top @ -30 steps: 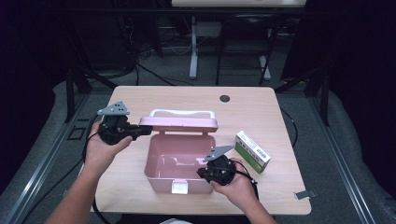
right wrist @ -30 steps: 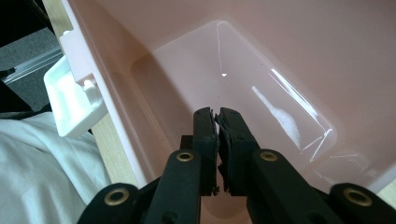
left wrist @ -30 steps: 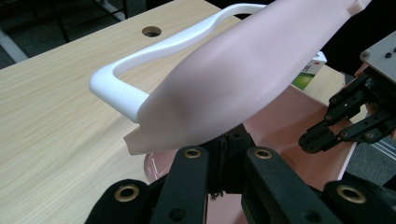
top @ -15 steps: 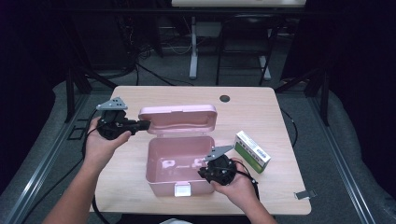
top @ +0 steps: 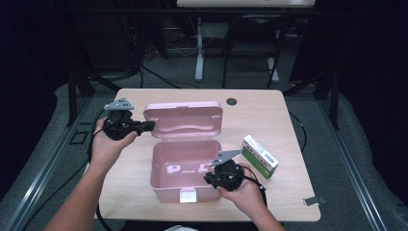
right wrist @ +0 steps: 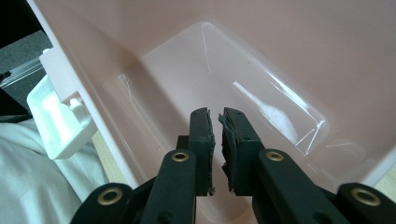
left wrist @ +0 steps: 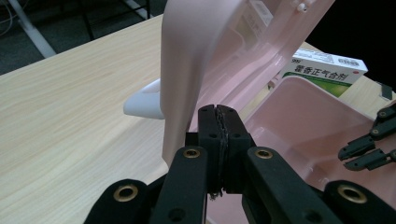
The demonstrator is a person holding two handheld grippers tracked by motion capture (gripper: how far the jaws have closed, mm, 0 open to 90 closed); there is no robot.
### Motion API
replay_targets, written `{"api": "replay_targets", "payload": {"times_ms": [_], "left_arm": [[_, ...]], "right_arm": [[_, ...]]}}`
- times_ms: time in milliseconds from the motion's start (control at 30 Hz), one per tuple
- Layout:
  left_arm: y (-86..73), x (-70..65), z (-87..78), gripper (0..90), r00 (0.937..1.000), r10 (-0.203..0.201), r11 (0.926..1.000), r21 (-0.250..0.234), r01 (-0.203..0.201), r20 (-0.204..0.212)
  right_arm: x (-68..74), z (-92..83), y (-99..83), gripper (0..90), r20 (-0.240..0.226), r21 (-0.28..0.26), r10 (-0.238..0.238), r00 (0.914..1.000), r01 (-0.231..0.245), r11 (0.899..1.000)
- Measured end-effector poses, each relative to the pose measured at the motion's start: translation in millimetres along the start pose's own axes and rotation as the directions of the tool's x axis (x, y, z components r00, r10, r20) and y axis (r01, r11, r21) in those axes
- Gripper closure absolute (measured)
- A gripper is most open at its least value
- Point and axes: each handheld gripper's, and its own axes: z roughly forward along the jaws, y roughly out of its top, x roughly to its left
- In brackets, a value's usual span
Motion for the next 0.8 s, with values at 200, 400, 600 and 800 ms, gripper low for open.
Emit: {"api": "replay_targets", "payload": {"times_ms": [200,400,600,800], "left_arm": [[-5.6,5.2,5.5,88.0,0.9998,-0.020,0.9998,0.009,0.020,-0.009],[-12.3,10.2,9.4,87.5,0.9992,-0.038,0.9991,0.015,0.038,-0.010],[-17.5,11.9,11.8,85.3,0.9988,-0.046,0.9988,0.013,0.046,-0.013],[-25.4,14.0,17.1,82.6,0.9980,-0.061,0.9979,0.019,0.061,-0.016]], "right_arm": [[-0.2,0.1,-0.3,82.0,-0.002,-0.006,0.003,1.0000,-0.003,1.000],[-0.3,0.2,-0.3,82.0,-0.001,-0.007,0.002,1.0000,-0.002,1.000],[-0.6,0.2,-0.3,82.0,-0.003,-0.007,0.001,1.0000,-0.001,1.000],[-0.8,0.1,-0.4,82.0,-0.004,-0.006,0.001,1.0000,-0.001,1.000]]}}
